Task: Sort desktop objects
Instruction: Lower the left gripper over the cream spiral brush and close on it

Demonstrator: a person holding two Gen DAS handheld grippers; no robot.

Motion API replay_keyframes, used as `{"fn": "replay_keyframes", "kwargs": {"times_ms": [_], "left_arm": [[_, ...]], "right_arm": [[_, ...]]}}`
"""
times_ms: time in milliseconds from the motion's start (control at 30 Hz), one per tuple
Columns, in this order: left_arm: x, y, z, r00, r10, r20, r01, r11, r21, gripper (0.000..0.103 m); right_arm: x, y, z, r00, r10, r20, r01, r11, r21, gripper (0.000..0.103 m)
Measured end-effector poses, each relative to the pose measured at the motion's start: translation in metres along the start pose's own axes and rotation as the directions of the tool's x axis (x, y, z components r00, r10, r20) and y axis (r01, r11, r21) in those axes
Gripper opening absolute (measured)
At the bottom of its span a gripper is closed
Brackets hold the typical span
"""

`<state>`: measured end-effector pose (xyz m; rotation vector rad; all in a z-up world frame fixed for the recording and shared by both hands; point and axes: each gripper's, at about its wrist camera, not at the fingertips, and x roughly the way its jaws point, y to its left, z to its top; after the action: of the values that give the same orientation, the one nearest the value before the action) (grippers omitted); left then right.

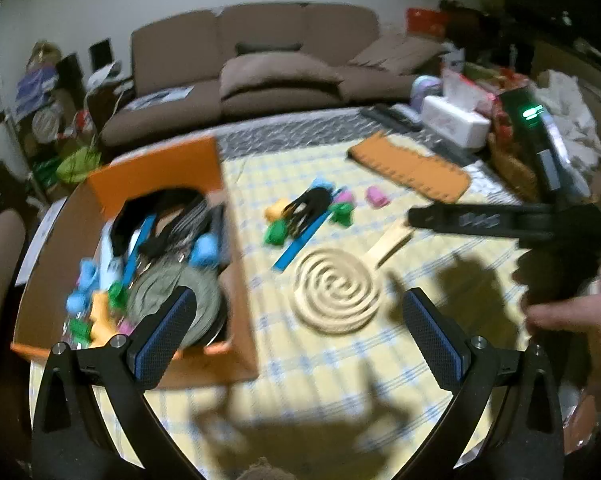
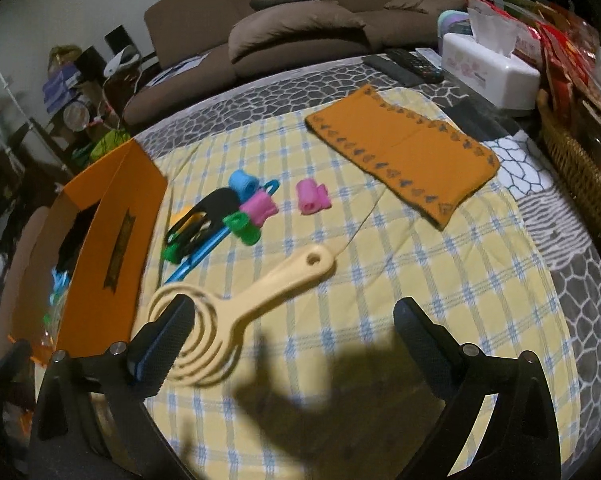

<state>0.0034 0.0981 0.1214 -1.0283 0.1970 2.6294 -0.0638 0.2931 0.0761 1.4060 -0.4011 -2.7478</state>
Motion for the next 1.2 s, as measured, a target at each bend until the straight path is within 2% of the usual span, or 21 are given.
{"fn": "replay_keyframes", "kwargs": {"times_ms": [200, 333, 500, 667, 733, 1000, 1033, 1100, 1167, 1200], "left_arm": [[0.017, -0.031, 0.007, 0.998, -0.057, -0.009, 0.058, 0.995, 0.087, 0.103], [0.033, -0.041, 0.005, 0.998, -0.066, -0.017, 0.068, 0.989, 0.129, 0.103], [0.059, -0.044, -0.001, 0.999, -0.033, -0.040, 0.040, 0.983, 0.180, 0.103], [0.089, -0.036, -0.009, 0.995, -0.015, -0.097, 0.033, 0.983, 0.182, 0.103], [0.096, -0.039, -0.011, 0.996, 0.032, -0.088, -0.012, 0.975, 0.223, 0.103], [0.110, -0.049, -0.011, 0.993, 0.100, -0.063, -0.077, 0.952, 0.298, 0.103], [0.111, -0.048, -0.011, 0.993, 0.097, -0.063, -0.074, 0.952, 0.298, 0.103], [0.111, -0.046, -0.009, 0.994, 0.086, -0.063, -0.064, 0.956, 0.288, 0.103], [0.107, -0.042, -0.005, 0.996, 0.065, -0.054, -0.049, 0.966, 0.255, 0.099], [0.105, -0.042, -0.003, 0.997, 0.057, -0.051, -0.043, 0.969, 0.243, 0.094]], "right_arm": [[0.017, -0.013, 0.008, 0.999, 0.020, -0.029, -0.019, 0.999, 0.038, 0.092], [0.024, -0.020, 0.018, 0.999, 0.032, -0.025, -0.031, 0.998, 0.051, 0.089], [0.031, -0.024, 0.028, 0.999, 0.029, -0.025, -0.027, 0.999, 0.046, 0.085], [0.038, -0.026, 0.031, 0.998, 0.034, -0.045, -0.032, 0.998, 0.050, 0.085], [0.041, -0.025, 0.031, 0.998, 0.040, -0.053, -0.037, 0.998, 0.049, 0.085], [0.055, -0.015, 0.026, 0.994, 0.040, -0.098, -0.038, 0.999, 0.022, 0.083], [0.056, -0.015, 0.025, 0.994, 0.038, -0.101, -0.036, 0.999, 0.020, 0.080], [0.057, -0.017, 0.025, 0.993, 0.045, -0.107, -0.043, 0.999, 0.022, 0.054], [0.060, -0.021, 0.025, 0.991, 0.053, -0.123, -0.049, 0.998, 0.036, 0.038], [0.061, -0.022, 0.025, 0.990, 0.058, -0.127, -0.052, 0.998, 0.043, 0.037]]}}
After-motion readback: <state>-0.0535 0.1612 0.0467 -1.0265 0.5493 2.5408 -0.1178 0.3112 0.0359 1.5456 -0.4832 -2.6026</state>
